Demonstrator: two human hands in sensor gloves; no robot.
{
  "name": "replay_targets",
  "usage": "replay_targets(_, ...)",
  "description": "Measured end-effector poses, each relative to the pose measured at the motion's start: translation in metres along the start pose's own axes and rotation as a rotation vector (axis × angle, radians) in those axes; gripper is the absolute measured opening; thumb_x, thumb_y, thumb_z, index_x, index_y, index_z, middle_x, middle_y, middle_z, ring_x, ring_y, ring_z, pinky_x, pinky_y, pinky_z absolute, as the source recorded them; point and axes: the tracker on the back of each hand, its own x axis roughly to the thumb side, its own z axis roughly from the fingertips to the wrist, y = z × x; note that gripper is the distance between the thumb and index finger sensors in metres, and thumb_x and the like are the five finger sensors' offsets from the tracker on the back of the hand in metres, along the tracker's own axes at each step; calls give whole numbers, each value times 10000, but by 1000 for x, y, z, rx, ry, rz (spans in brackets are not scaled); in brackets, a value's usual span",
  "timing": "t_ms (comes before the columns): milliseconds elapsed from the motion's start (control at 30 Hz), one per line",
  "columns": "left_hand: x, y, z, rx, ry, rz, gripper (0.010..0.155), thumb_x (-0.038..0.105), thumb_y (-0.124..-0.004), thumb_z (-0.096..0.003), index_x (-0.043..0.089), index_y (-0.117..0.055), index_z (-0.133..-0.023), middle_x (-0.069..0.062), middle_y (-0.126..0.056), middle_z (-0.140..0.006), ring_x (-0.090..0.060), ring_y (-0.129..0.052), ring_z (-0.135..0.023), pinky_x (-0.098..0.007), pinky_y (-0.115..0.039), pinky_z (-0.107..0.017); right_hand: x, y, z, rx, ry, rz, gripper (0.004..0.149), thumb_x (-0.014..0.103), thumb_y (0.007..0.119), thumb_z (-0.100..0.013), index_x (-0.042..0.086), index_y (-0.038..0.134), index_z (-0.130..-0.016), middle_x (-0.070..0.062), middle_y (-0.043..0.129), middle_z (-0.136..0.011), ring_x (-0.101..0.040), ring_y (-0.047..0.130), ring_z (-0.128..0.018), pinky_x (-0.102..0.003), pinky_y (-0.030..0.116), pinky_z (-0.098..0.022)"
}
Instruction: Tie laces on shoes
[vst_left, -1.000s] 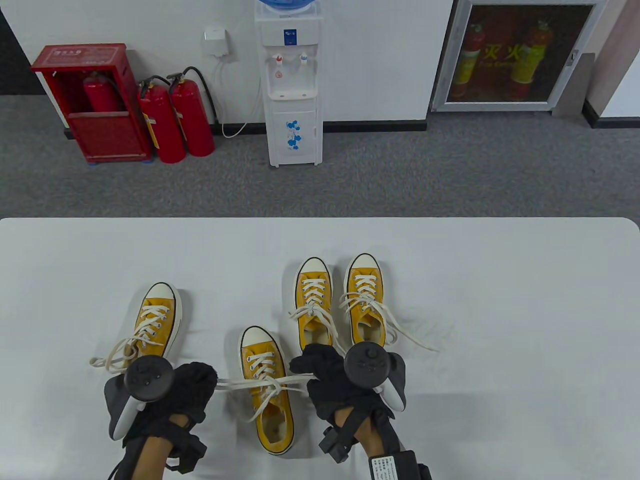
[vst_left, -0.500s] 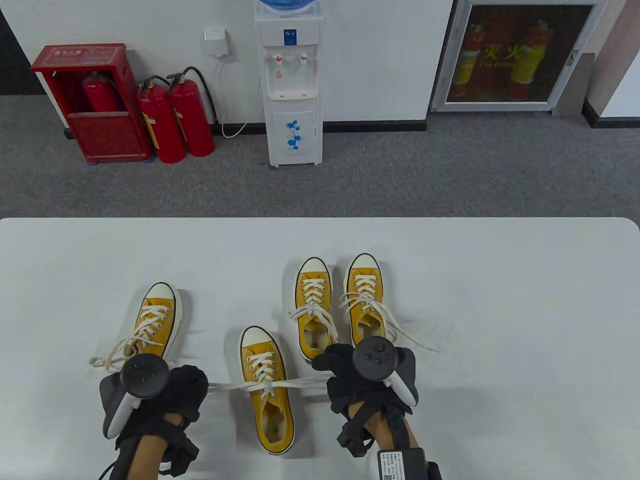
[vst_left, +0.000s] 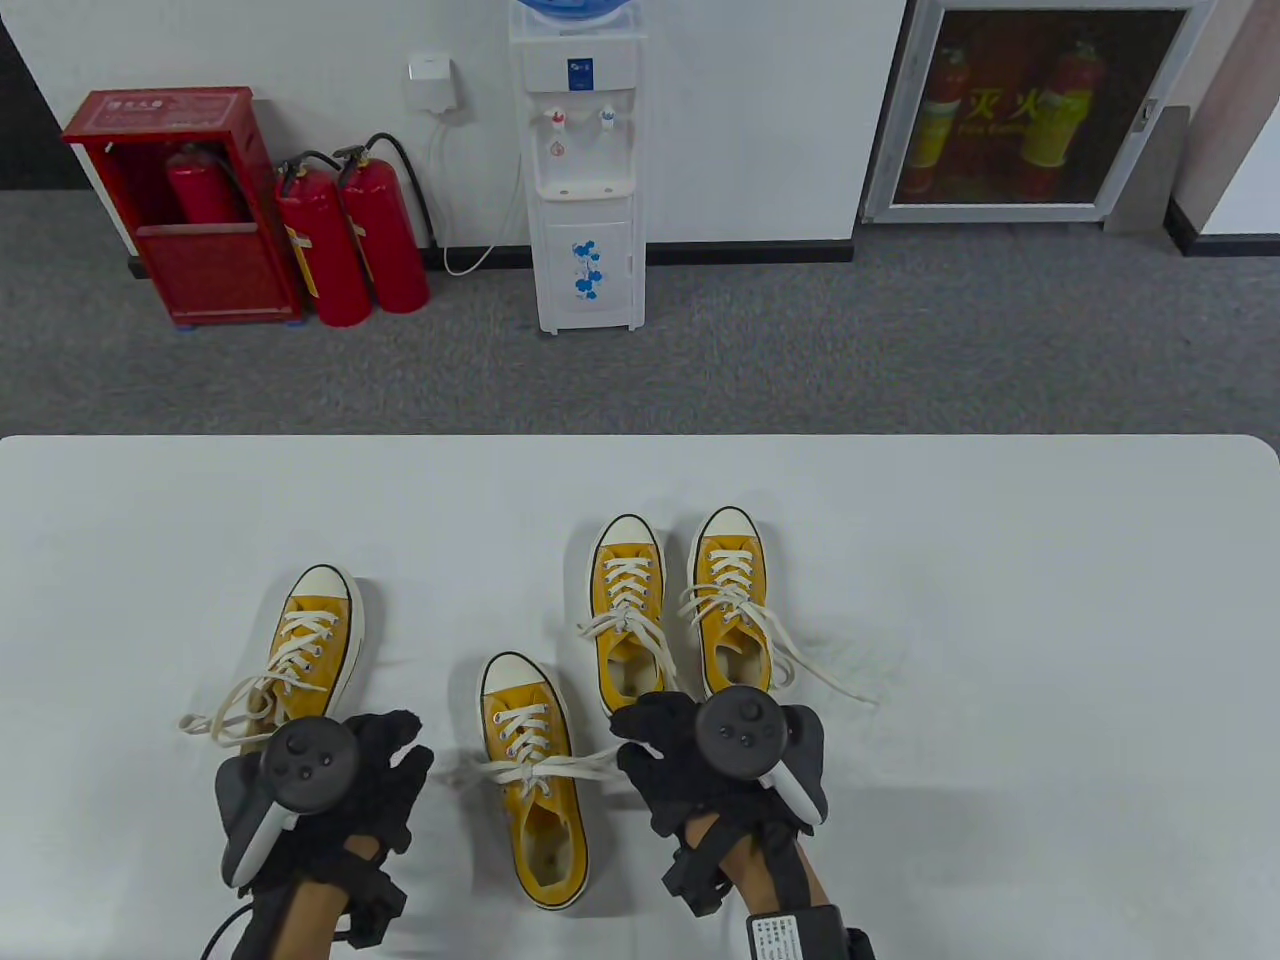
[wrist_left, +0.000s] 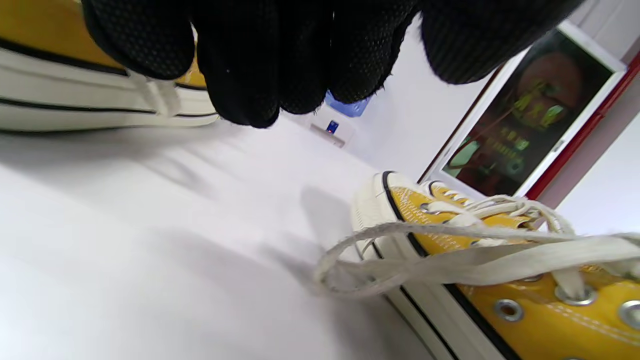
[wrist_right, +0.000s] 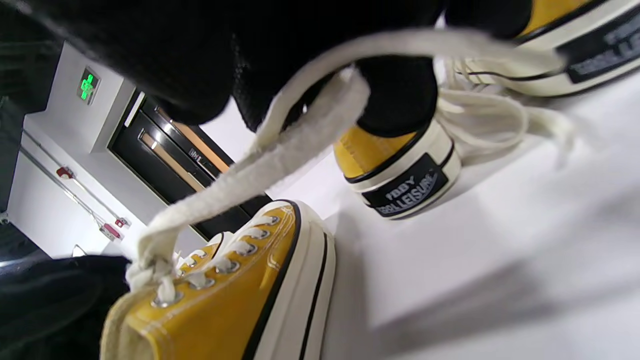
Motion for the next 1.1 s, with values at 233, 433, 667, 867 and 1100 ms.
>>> replay_targets(233,17,-1,6,25,-100,-19,699,601,-719,-493,270,-601,-1097,-120,-621,-1167,-417,-762,-995,-708,-548,-721,18,25,3,38,-50,112,717,598,799,-419,157,756,-983,-111,696,-1015,-363,836,-820,-680,487,-670)
replay_targets(433,27,-7,9,57,-148,-40,745,642,-690,-479,291,-551,-1122,-106,-558,-1211,-429,-666,-1082,-744,-449,-749,27,58,7,166,-27,207,895,682,763,-394,146,546,-1077,-116,587,-1058,-332,826,-788,-653,512,-660)
replay_targets(667,30,-18,6,-4,-151,-81,741,638,-690,-482,294,-550,-1122,-107,-554,-1215,-431,-662,-1086,-744,-449,-749,29,79,8,174,43,229,798,537,802,-447,141,488,-1064,-129,620,-995,-209,912,-556,-532,694,-541)
replay_targets(867,30,-20,5,-20,-149,-92,732,631,-689,-485,293,-556,-1120,-109,-561,-1213,-434,-670,-1081,-744,-454,-748,31,81,8,160,66,284,704,450,774,-466,166,499,-1047,-121,742,-898,-80,986,-336,-420,840,-391)
replay_targets(1100,29,-19,5,-21,-139,-92,732,629,-689,-485,290,-557,-1120,-111,-554,-1213,-436,-661,-1084,-744,-453,-747,39,77,9,67,2,346,608,324,766,-462,125,591,-1010,-142,824,-833,-79,1012,-197,-384,885,-310)
